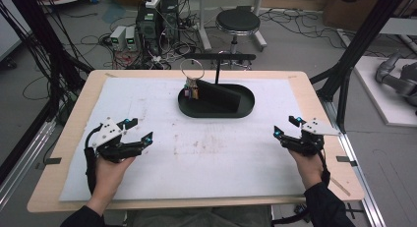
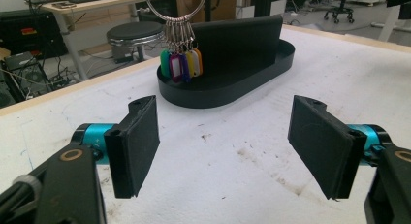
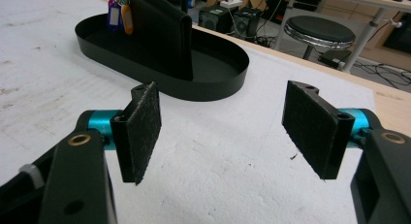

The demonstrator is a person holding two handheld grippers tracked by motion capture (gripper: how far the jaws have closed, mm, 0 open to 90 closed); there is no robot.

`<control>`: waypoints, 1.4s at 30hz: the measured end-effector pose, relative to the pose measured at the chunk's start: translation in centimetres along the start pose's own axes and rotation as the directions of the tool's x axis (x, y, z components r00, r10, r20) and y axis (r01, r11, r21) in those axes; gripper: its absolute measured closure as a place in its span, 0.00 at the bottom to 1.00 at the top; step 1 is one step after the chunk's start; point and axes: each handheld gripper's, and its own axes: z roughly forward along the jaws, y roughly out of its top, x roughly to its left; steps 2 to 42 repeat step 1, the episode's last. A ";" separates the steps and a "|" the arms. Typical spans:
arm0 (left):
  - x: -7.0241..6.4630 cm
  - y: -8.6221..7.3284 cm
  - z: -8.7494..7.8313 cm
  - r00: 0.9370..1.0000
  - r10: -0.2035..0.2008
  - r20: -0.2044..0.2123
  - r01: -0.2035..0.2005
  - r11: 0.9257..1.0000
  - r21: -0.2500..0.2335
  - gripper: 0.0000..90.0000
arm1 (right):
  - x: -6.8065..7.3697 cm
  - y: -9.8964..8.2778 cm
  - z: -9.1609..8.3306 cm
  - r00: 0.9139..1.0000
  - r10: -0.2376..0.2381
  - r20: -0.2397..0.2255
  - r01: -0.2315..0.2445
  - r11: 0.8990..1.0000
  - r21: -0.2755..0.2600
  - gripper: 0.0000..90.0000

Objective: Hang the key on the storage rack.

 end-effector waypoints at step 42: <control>0.0 0.0 0.1 1.000 -0.002 0.000 0.002 1.000 0.002 0.30 | -0.1 0.0 0.0 1.000 0.000 0.003 0.000 1.000 -0.001 0.34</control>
